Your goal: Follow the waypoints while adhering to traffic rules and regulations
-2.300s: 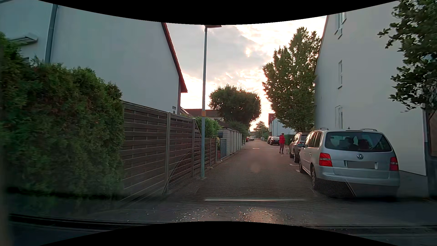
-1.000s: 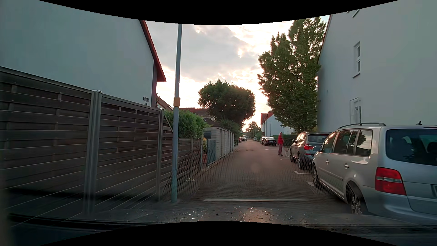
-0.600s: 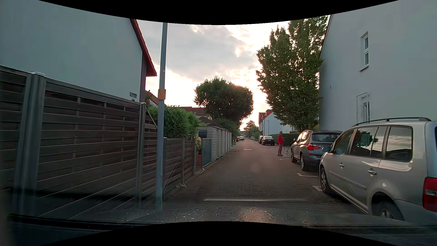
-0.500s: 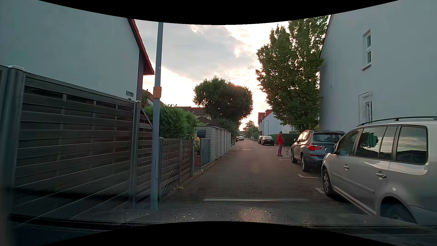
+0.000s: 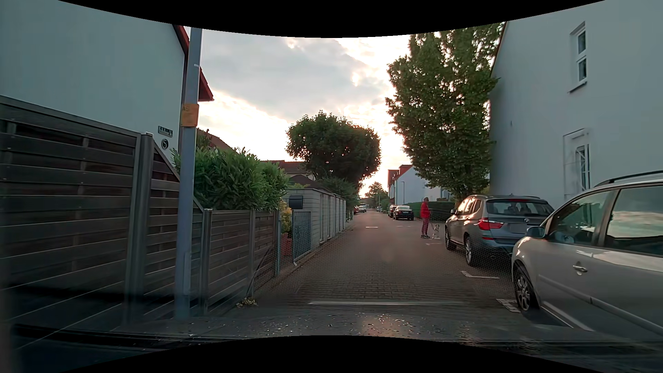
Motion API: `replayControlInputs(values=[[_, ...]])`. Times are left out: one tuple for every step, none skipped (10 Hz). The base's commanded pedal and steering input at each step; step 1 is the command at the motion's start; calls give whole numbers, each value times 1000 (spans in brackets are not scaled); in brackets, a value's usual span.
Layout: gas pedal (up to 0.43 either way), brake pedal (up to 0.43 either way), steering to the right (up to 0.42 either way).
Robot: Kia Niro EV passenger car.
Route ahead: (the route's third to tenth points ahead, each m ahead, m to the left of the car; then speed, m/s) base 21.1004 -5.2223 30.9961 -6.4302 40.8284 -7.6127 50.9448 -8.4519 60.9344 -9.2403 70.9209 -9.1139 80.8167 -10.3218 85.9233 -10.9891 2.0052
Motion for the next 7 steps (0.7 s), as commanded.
replayControlInputs(values=[[0,0,46],[0,0,46],[0,0,46],[0,0,44],[0,0,43],[0,0,43],[0,0,43]])
